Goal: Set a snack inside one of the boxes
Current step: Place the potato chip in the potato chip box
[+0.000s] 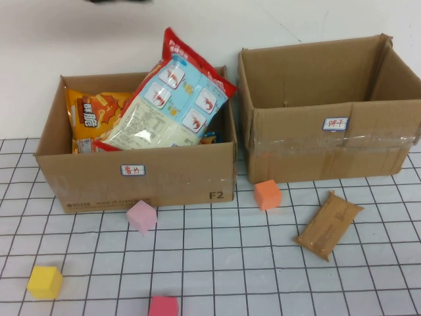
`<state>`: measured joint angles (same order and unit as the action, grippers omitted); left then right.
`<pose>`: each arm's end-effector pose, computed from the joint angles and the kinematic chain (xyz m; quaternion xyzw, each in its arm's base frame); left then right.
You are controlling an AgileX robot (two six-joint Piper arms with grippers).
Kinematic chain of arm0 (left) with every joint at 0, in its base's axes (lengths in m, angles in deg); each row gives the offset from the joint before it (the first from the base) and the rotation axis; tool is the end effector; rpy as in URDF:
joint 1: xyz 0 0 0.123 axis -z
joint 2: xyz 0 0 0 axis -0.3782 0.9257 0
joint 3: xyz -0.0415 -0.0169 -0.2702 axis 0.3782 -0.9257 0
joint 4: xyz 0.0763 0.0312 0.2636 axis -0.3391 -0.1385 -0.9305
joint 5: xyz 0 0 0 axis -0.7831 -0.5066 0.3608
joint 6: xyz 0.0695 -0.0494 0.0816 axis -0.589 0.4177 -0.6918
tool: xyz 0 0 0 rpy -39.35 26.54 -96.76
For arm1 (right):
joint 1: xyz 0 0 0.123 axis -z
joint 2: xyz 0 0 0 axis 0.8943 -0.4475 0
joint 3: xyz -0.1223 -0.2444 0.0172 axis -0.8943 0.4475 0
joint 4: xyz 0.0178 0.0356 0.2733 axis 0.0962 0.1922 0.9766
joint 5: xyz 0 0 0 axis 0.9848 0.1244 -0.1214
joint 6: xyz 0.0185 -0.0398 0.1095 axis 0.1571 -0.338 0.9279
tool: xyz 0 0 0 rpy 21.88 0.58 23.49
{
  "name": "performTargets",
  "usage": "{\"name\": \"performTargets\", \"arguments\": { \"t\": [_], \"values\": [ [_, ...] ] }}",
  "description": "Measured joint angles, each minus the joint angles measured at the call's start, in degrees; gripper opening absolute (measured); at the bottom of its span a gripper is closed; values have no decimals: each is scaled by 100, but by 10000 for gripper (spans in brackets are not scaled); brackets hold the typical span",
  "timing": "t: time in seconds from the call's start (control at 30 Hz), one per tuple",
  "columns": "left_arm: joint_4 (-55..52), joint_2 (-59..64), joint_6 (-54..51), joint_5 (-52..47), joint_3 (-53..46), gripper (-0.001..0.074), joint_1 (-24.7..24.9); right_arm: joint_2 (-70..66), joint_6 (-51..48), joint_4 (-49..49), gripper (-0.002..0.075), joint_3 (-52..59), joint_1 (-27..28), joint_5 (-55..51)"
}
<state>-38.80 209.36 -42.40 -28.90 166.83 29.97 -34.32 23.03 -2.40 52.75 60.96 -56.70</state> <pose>0.4733 -0.1367 0.4216 0.2180 0.8238 -0.3066 0.4240 0.1554 0.0338 0.2053 -0.2248 0.8394 0.0252 0.4943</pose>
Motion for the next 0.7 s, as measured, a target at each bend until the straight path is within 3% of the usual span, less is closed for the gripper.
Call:
{"name": "performTargets", "arguments": {
  "t": [0.13,0.33,0.7],
  "values": [
    [-245,390,-24,36,0,3,415,0,0,0,0,0,0,0],
    [-1700,1009,343,109,0,-1,930,0,0,0,0,0,0,0],
    [-2252,1106,833,-86,9,-1,1048,0,0,218,0,0,0,0]
  ]
}}
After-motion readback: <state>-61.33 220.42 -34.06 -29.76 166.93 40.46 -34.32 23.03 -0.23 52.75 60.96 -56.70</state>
